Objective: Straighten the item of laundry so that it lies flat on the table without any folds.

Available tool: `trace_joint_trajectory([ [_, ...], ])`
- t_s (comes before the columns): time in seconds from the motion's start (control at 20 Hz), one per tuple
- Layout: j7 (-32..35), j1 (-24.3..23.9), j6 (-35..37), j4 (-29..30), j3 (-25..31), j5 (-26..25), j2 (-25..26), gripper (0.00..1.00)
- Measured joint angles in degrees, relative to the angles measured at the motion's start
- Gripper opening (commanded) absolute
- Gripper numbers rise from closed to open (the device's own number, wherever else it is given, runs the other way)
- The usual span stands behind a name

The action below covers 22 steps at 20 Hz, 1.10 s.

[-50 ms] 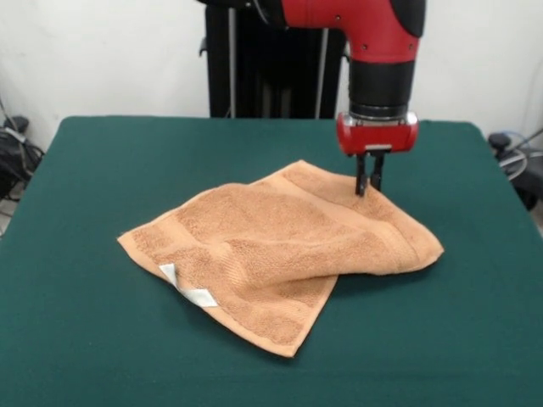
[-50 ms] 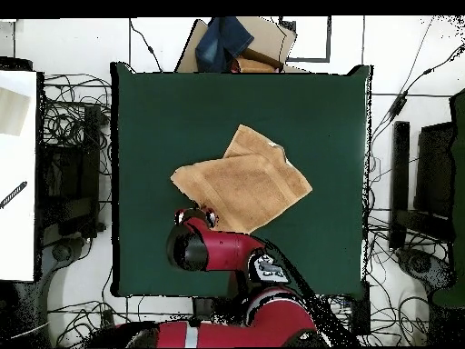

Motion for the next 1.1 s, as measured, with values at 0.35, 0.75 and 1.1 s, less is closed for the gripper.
trace_joint_trajectory([
  [0.35,0.00,0.03,-0.01,0.68,0.00,1.10,-0.34,0.00],
  [0.75,0.00,3.28,0.00,7.53,-0.90,4.98,-6.93,0.00],
  [1.1,0.00,4.24,0.00,11.48,-1.50,5.59,-10.23,0.00],
])
